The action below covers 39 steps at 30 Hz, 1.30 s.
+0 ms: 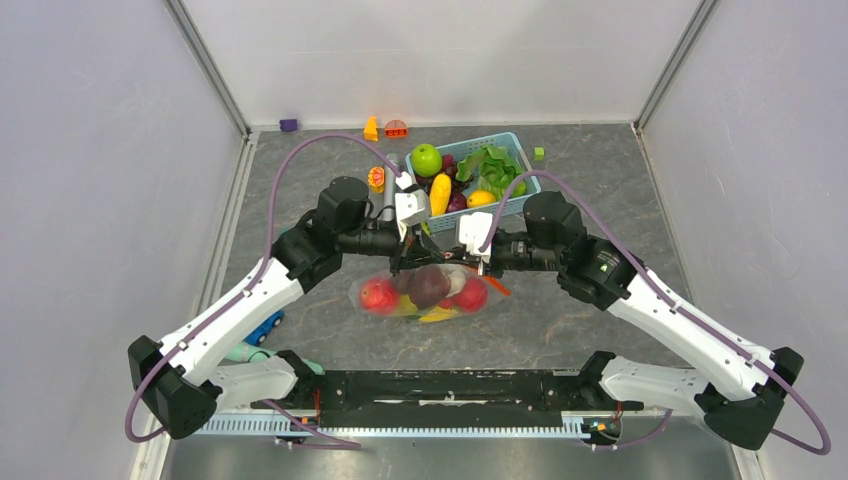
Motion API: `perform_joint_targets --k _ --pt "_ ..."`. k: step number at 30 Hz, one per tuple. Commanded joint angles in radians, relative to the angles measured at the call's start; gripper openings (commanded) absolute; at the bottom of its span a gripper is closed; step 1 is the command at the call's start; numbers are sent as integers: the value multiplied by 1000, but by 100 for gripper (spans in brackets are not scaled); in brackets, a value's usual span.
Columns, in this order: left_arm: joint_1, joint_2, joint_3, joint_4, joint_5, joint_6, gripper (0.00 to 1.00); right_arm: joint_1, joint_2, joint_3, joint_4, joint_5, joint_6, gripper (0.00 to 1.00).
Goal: Open the zip-top bag and remove the fake food
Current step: Unzip the zipper food storage bag at the center of the board.
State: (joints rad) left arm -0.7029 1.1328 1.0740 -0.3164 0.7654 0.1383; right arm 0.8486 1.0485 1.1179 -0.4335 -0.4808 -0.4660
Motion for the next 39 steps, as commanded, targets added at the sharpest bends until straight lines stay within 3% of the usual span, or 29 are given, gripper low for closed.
perform_joint_targets --k 1,18,39 --pt "0 -58 34 20 -35 -4 2 -2 -12 -7 16 37 17 0" --pt "0 -134 0 24 -195 28 2 -2 -148 -188 99 139 2 0" --pt "11 -165 12 -35 -382 67 2 -2 -298 -368 127 238 138 0"
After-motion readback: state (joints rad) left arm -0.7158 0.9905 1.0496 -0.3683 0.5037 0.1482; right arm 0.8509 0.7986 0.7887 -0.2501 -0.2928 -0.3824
